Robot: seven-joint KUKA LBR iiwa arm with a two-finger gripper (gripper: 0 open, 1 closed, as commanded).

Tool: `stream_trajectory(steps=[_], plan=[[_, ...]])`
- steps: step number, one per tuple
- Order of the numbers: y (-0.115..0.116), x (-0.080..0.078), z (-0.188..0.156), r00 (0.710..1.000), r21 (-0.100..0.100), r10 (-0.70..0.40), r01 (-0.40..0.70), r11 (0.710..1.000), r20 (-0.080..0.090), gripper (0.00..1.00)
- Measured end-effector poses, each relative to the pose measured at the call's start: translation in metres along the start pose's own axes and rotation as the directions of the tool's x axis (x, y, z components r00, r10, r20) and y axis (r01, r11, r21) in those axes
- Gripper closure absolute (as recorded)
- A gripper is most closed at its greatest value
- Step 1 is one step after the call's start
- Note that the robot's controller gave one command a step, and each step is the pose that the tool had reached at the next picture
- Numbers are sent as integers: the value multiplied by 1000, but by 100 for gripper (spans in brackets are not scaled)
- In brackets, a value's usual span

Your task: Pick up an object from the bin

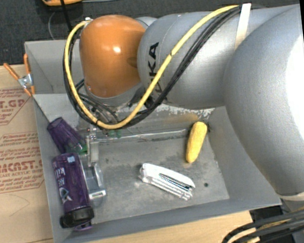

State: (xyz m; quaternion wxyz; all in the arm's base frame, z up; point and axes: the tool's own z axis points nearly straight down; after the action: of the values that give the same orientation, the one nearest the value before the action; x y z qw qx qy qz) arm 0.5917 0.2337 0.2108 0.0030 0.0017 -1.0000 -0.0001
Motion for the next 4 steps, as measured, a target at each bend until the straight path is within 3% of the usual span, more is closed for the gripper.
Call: stream_trajectory(steps=[1, 2, 3, 4], plan=[[-1, -2, -5, 1000, -1, 2, -2, 1000, 8, 0], [-1, 10, 33, 984, -1, -178, 178, 984, 15, 0], [6, 38, 53, 852, 6, -523, 523, 852, 23, 0], [-10, 33, 65, 777, 12, -628, 629, 778, 45, 0]])
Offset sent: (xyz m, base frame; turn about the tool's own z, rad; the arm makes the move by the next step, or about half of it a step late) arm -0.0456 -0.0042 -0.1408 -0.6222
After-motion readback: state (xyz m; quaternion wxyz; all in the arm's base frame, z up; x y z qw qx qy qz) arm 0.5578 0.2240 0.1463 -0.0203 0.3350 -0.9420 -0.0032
